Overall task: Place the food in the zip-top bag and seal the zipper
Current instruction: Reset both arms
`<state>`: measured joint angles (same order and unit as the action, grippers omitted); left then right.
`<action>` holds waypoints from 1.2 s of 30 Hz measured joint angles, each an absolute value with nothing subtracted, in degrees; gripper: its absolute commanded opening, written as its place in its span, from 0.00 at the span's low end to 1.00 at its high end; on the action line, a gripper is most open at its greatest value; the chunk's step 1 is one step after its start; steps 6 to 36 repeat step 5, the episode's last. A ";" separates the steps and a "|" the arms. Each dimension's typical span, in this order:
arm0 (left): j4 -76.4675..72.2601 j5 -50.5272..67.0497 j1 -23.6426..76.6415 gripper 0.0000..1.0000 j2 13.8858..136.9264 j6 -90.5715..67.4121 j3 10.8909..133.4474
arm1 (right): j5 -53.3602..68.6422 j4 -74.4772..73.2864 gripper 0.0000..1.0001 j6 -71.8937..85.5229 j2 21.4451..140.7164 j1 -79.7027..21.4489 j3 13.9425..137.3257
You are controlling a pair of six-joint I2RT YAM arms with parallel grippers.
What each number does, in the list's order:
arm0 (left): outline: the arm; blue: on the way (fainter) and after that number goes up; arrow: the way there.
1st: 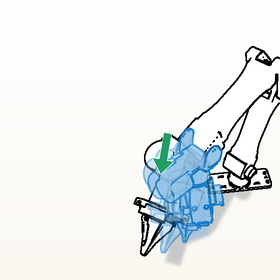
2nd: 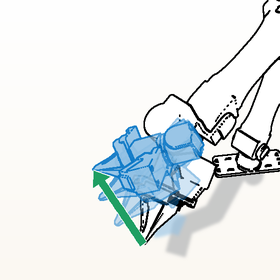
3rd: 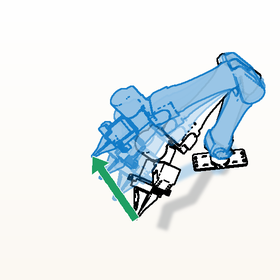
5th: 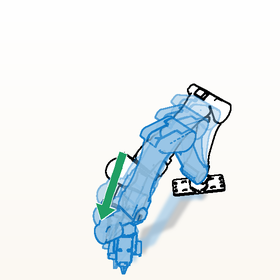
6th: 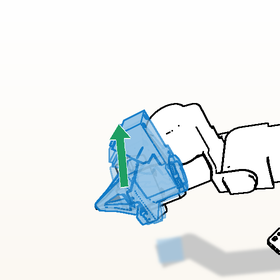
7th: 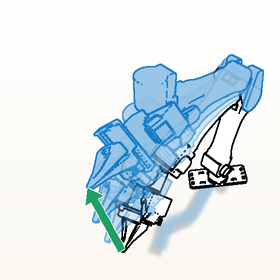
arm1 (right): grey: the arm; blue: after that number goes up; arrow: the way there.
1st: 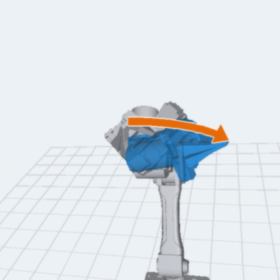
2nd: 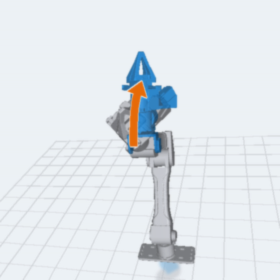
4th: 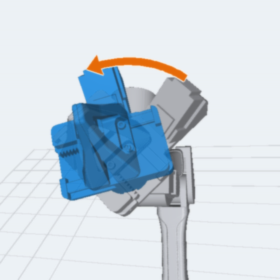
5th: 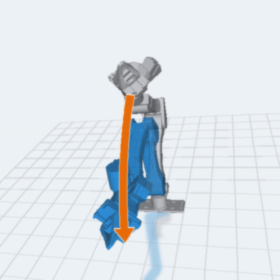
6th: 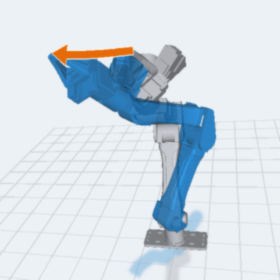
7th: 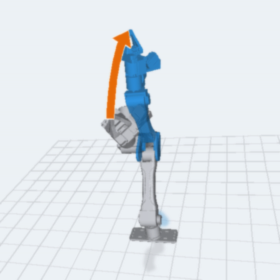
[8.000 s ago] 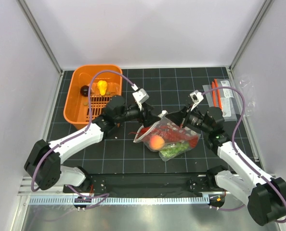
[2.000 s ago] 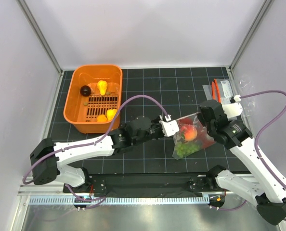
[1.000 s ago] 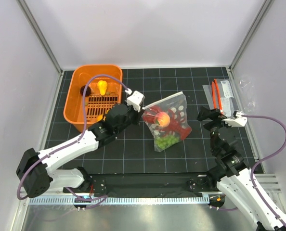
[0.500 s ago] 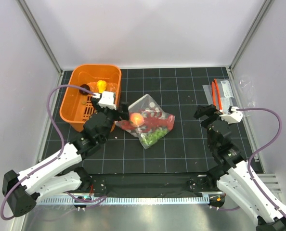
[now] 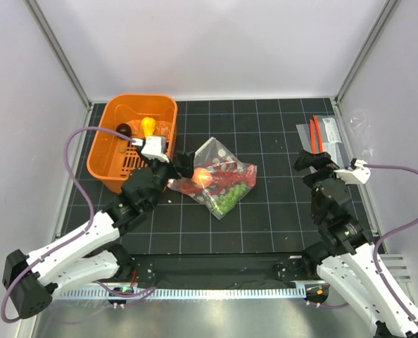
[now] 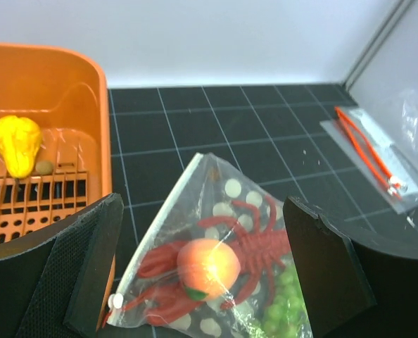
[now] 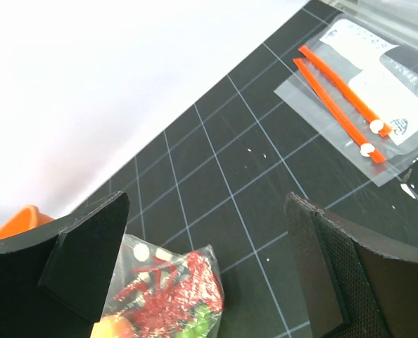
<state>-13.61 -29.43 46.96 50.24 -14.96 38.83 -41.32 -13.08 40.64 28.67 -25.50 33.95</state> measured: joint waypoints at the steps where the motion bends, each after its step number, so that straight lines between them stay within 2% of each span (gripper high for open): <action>1: -13.21 -28.91 46.96 1.00 51.33 -14.98 39.13 | -41.39 -12.82 1.00 40.66 28.03 -25.50 33.82; 36: -11.84 -27.73 46.96 1.00 53.39 -15.03 39.90 | -41.67 -12.16 1.00 40.77 29.34 -25.50 33.82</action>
